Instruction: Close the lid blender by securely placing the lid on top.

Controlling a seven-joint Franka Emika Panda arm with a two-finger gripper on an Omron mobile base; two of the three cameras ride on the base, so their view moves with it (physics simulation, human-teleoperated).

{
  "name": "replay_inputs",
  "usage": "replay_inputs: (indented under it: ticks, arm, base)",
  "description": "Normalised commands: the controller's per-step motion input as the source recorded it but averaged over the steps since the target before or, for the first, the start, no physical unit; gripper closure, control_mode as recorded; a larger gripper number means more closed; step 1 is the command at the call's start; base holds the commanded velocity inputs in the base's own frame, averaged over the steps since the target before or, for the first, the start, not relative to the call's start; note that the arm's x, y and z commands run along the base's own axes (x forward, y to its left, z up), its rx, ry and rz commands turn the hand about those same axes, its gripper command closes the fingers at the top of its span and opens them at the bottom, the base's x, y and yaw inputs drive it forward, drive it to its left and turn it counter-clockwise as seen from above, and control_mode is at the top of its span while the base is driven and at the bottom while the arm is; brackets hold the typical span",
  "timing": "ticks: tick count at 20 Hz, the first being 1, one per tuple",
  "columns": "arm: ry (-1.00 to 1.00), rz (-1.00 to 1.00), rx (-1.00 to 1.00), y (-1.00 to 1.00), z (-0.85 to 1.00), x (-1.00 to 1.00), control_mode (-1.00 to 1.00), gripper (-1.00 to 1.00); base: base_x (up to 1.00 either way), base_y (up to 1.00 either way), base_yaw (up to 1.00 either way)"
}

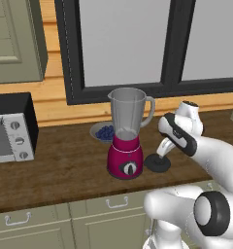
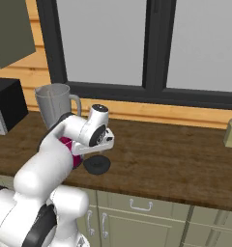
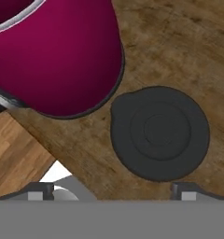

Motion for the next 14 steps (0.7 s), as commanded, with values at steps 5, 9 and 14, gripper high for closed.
replay_inputs:
  ticks: [5,9,14]
  arm:
    - [0.0,0.0,-0.05,0.05,-0.36,0.06,-1.0,-1.0]
    - [-0.03,0.0,-0.03,0.0,-0.19,0.03,-1.0,-1.0]
    - [-0.01,0.0,-0.01,0.0,-0.19,0.19,-1.0,-1.0]
  base:
    - [0.0,0.0,0.0]
    - [0.0,0.0,0.0]
    - [0.0,0.0,0.0]
